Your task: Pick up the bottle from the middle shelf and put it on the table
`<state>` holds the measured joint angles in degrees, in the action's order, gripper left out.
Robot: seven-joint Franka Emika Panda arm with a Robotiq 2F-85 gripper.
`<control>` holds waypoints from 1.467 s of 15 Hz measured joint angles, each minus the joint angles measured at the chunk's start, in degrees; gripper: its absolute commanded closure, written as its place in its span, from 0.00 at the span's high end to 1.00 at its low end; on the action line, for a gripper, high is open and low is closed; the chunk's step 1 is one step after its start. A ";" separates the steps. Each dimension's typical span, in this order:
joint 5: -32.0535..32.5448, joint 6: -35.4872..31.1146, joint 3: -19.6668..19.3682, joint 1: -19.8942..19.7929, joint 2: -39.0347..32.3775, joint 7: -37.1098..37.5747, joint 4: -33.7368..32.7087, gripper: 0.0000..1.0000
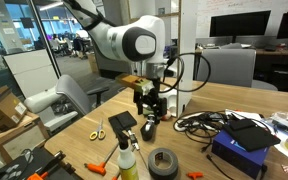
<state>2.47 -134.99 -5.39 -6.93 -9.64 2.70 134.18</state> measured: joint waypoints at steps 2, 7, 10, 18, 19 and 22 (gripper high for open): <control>3.13 1.05 -0.02 0.59 4.60 1.89 -0.21 1.00; 6.97 14.69 2.39 2.77 18.89 8.44 -0.29 1.00; 7.01 24.00 5.98 4.06 27.36 11.64 -0.05 1.00; 6.62 27.38 11.04 10.15 45.20 8.55 6.46 1.00; 5.60 26.01 10.96 10.61 46.46 8.41 7.60 1.00; 0.43 21.93 10.24 11.04 49.81 8.21 11.09 1.00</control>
<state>2.90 -113.06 4.84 4.12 40.18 10.91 145.27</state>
